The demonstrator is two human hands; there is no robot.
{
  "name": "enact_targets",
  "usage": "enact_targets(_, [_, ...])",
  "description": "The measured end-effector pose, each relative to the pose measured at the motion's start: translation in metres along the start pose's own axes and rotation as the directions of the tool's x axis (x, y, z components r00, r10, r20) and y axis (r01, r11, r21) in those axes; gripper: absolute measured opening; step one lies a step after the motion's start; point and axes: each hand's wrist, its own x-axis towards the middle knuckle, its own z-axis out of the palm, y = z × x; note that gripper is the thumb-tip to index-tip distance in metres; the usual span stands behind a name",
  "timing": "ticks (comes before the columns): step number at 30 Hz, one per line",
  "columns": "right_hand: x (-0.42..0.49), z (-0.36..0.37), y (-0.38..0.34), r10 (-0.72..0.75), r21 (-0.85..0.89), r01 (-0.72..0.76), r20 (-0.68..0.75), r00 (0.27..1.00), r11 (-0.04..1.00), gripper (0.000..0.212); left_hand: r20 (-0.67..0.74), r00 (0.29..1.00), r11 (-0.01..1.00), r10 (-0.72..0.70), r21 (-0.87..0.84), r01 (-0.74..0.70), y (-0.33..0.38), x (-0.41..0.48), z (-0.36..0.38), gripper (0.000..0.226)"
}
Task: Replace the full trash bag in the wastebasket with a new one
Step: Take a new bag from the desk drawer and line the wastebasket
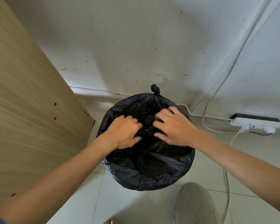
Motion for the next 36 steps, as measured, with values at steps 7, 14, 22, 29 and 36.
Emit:
enact_targets(7, [0.061, -0.005, 0.05, 0.592, 0.699, -0.427, 0.007, 0.806, 0.574, 0.034, -0.394, 0.864, 0.921, -0.314, -0.346, 0.177, -0.014, 0.054, -0.017, 0.035])
enact_targets(14, [0.078, 0.006, 0.082, 0.601, 0.876, -0.47, 0.434, 0.671, -0.107, 0.017, -0.141, 0.905, 0.727, -0.401, -0.65, 0.221, -0.022, 0.096, -0.017, 0.019])
enact_targets(22, [0.054, 0.018, 0.084, 0.495, 0.799, -0.516, 0.598, 0.63, -0.308, 0.017, -0.109, 0.96, 0.615, -0.26, -0.785, 0.077, -0.016, 0.098, -0.018, 0.015])
enact_targets(29, [0.016, 0.033, 0.087, 0.263, 0.779, -0.407, 0.568, 0.78, -0.476, 0.034, -0.093, 0.976, 0.576, -0.195, -0.817, 0.038, -0.006, 0.095, -0.024, 0.012])
enact_targets(36, [0.0, 0.044, 0.073, 0.374, 0.823, -0.352, 0.528, 0.763, -0.445, 0.019, -0.076, 0.981, 0.562, -0.179, -0.826, 0.038, -0.002, 0.091, -0.025, 0.012])
